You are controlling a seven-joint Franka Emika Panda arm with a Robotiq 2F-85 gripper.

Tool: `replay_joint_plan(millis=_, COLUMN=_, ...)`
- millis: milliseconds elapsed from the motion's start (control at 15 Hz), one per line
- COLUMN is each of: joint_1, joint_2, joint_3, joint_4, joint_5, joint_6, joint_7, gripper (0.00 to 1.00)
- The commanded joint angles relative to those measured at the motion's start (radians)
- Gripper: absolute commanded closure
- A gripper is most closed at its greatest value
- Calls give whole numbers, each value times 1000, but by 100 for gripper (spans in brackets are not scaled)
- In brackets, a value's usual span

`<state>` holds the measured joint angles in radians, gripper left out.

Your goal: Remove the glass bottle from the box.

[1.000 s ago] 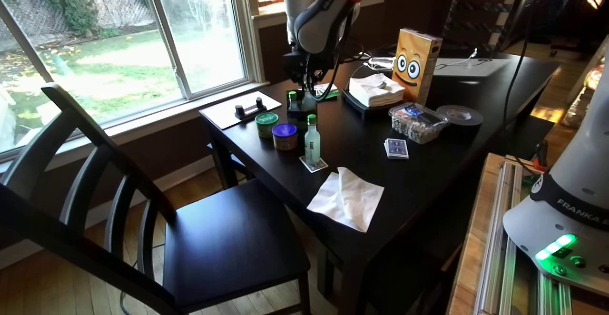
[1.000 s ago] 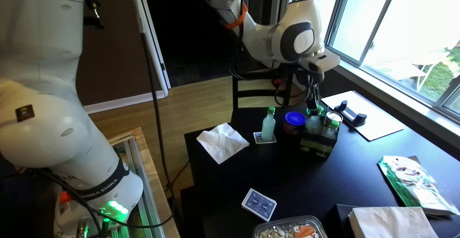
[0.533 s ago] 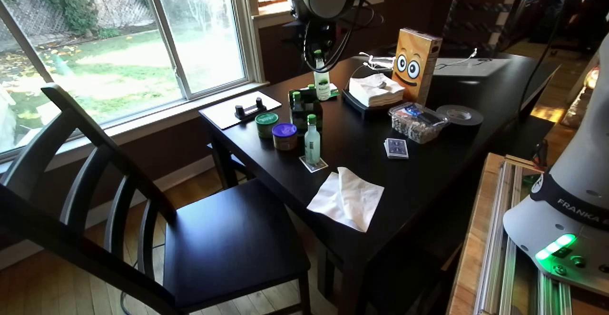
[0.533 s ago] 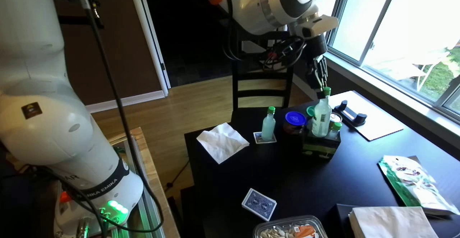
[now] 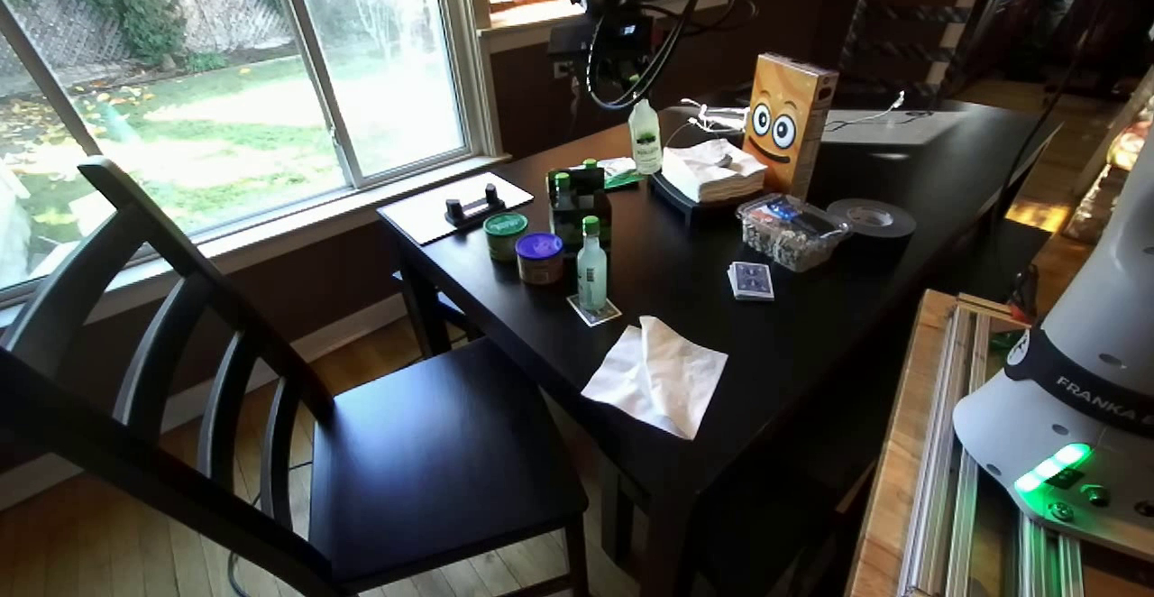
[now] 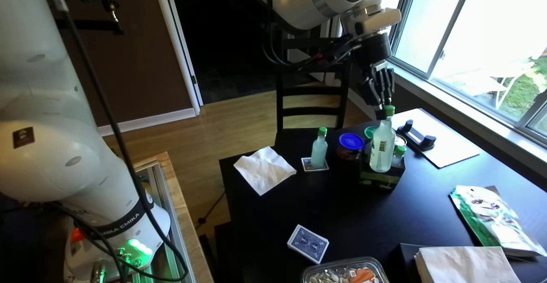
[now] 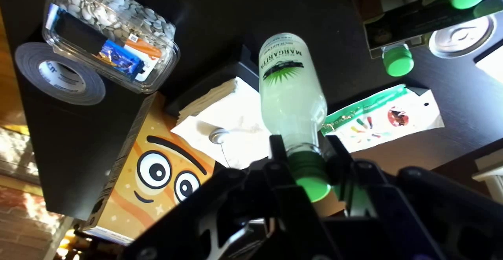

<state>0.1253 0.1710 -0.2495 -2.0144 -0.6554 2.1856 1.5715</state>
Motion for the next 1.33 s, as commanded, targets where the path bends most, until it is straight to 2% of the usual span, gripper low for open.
replay_joint_plan(millis=0, joint_1=-54, joint_2=0, joint_3=58, joint_4=2, joint_5=-8, joint_6=-6, joint_7=4, gripper=71)
replay_joint_plan(millis=267, joint_1=-54, joint_2=3, joint_3=63, joint_4=3, joint_5=-8, joint_6=-6, joint_7=4, gripper=71)
replay_joint_plan(millis=333, joint_1=-63, joint_2=6, joint_3=59, joint_4=7, joint_5=3, joint_6=-2, joint_7=-8, gripper=93)
replay_joint_plan(millis=867, joint_1=-207, joint_2=55, joint_3=36, joint_4=21, joint_5=93, joint_6=51, joint_7=-122, gripper=93)
replay_joint_plan(millis=1267, joint_1=-258, joint_2=140, joint_3=15, joint_4=34, joint_5=175, joint_6=87, joint_7=-211, gripper=93)
